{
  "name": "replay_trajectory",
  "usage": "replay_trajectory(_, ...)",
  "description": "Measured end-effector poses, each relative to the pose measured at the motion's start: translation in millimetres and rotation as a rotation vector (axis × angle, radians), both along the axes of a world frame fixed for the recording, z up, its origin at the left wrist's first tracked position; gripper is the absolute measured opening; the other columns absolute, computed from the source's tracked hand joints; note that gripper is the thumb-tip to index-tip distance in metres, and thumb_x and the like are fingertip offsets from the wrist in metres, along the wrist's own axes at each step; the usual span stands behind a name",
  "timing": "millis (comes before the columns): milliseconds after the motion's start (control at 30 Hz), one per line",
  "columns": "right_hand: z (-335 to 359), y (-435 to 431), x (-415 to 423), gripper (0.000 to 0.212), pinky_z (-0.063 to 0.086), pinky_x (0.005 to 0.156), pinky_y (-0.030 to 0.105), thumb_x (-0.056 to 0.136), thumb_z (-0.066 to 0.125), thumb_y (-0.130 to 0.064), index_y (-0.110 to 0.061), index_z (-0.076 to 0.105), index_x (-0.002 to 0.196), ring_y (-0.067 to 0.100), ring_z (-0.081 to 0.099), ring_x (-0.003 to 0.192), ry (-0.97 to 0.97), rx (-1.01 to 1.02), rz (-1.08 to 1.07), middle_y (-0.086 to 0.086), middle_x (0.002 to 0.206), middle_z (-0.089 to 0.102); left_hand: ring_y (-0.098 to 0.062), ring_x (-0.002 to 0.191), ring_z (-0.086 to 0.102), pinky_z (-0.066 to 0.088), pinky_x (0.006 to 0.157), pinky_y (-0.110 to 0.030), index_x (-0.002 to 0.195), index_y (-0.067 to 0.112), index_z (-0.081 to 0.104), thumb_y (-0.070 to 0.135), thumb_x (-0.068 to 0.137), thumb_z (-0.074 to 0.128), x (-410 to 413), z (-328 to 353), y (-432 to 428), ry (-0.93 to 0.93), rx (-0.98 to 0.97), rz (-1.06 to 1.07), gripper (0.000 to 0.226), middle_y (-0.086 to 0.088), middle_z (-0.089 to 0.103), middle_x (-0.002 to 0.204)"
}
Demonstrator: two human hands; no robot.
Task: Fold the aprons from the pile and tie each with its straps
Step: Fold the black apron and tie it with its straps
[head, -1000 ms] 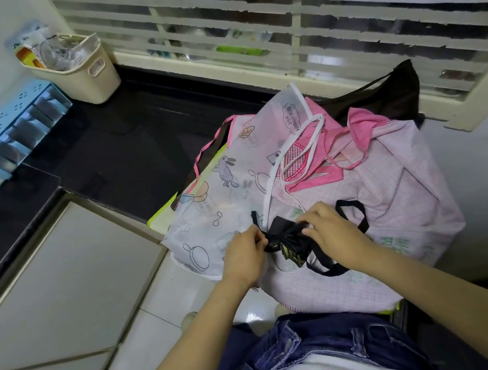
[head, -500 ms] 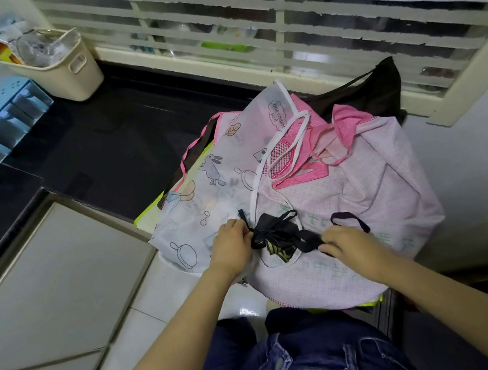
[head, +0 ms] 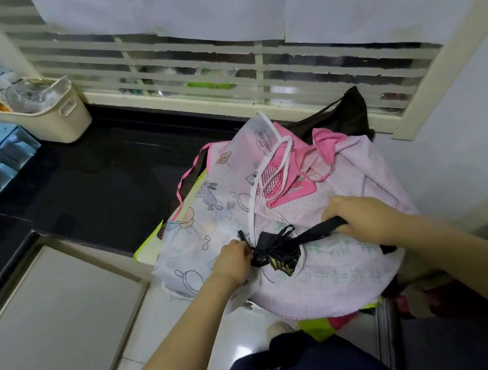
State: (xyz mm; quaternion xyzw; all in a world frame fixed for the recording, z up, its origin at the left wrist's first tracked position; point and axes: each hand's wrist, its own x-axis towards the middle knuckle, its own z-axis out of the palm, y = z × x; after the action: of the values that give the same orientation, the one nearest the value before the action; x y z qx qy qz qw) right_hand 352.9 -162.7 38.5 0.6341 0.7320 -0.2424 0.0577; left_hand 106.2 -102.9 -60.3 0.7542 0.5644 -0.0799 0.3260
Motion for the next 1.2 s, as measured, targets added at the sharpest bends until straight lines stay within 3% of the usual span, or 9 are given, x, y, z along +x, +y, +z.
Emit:
replay_trajectory(100, 31.8, 3.6, -14.8, 0.015, 0.045, 0.079, 0.034, 0.092, 0.052, -0.013, -0.018, 0.066, 0.087, 0.019, 0.056, 0.087, 0.103, 0.004, -0.058, -0.007, 0.089, 0.052, -0.028, 0.109, 0.051, 0.042, 0.090, -0.034, 0.121, 0.004, 0.045, 0.018, 0.090, 0.057, -1.3, 23.1, 5.0, -0.015, -0.120, -0.052, 0.036, -0.013, 0.048, 0.127)
replay_trajectory(233, 77.5, 8.1, -45.3, 0.029, 0.045, 0.075, 0.025, 0.092, 0.048, -0.008, -0.025, 0.059, 0.071, 0.011, 0.059, 0.075, 0.280, 0.092, -0.220, -0.007, 0.078, 0.063, -0.010, 0.120, 0.045, 0.035, 0.097, -0.017, 0.132, 0.017, 0.043, 0.028, 0.085, 0.068, 13.9, 86.5, 2.9, -0.455, -0.177, -0.203, 0.054, 0.005, 0.047, 0.131)
replay_trajectory(367, 116.8, 9.2, -64.6, 0.030, 0.047, 0.074, 0.022, 0.092, 0.047, -0.008, -0.014, 0.059, 0.065, 0.008, 0.057, 0.058, 0.622, 0.172, -0.510, -0.004, 0.054, 0.059, -0.011, 0.078, 0.059, 0.048, 0.080, -0.026, 0.094, 0.014, 0.060, 0.019, 0.091, 0.060, 31.9, 132.6, -5.1, -0.773, -0.118, -0.191, 0.006, 0.006, 0.062, 0.078)
replay_trajectory(433, 132.8, 7.8, -66.4, 0.031, 0.052, 0.079, 0.034, 0.090, 0.048, -0.006, -0.012, 0.054, 0.060, 0.010, 0.052, 0.048, 0.724, 0.144, -0.579, -0.005, 0.044, 0.048, -0.014, 0.070, 0.057, 0.046, 0.074, -0.029, 0.081, 0.016, 0.058, 0.014, 0.095, 0.053, 30.8, 144.7, -1.7, -0.815, 0.014, -0.104, 0.015, 0.002, 0.059, 0.068)
replay_trajectory(533, 152.4, 5.4, -57.8, 0.022, 0.047, 0.070, 0.031, 0.089, 0.059, -0.017, -0.009, 0.055, 0.069, 0.006, 0.042, 0.045, 0.569, 0.072, -0.471, -0.009, 0.047, 0.042, -0.016, 0.066, 0.053, 0.041, 0.064, -0.022, 0.069, 0.022, 0.053, 0.009, 0.094, 0.051, 19.1, 161.6, 9.9, -0.821, 0.160, 0.002, 0.028, 0.001, 0.058, 0.065)
replay_trajectory(667, 177.0, 2.8, -45.8, 0.026, 0.040, 0.065, 0.019, 0.086, 0.065, -0.025, 0.001, 0.064, 0.085, 0.009, 0.047, 0.063, 0.473, 0.048, -0.373, -0.007, 0.062, 0.052, -0.016, 0.074, 0.058, 0.037, 0.063, -0.025, 0.082, 0.016, 0.055, 0.016, 0.091, 0.056, 10.5, 178.2, 24.1, -0.609, 0.435, -0.009, 0.010, 0.001, 0.062, 0.078)
replay_trajectory(933, 248.5, 34.0, -41.8, 0.024, 0.041, 0.066, 0.026, 0.092, 0.057, -0.025, -0.013, 0.055, 0.072, 0.016, 0.053, 0.066, 0.348, 0.443, -0.391, -0.002, 0.062, 0.049, -0.020, 0.098, 0.050, 0.031, 0.079, -0.030, 0.102, 0.017, 0.054, 0.029, 0.098, 0.043, 35.4, 242.0, 53.5, -0.339, 1.053, -0.383, 0.017, 0.001, 0.057, 0.102)
replay_trajectory(1067, 296.2, 51.9, -30.0, 0.026, 0.055, 0.072, 0.037, 0.092, 0.058, -0.025, 0.000, 0.059, 0.083, 0.013, 0.047, 0.055, 0.326, 0.619, -0.387, -0.001, 0.062, 0.037, -0.027, 0.093, 0.051, 0.023, 0.070, -0.028, 0.098, 0.011, 0.055, 0.024, 0.097, 0.044, 60.0, 292.5, 74.4, -0.373, 1.175, -0.491, 0.017, -0.006, 0.057, 0.095)
replay_trajectory(1200, 344.0, 66.8, -11.6, 0.033, 0.046, 0.046, 0.015, 0.090, 0.061, -0.031, -0.001, 0.057, 0.076, 0.006, 0.040, 0.047, 0.254, 0.723, -0.380, -0.001, 0.058, 0.034, -0.023, 0.101, 0.048, 0.032, 0.079, -0.031, 0.113, 0.013, 0.048, 0.031, 0.101, 0.034, 88.7, 339.7, 101.0, -0.406, 1.193, -0.461, 0.025, -0.004, 0.056, 0.110)
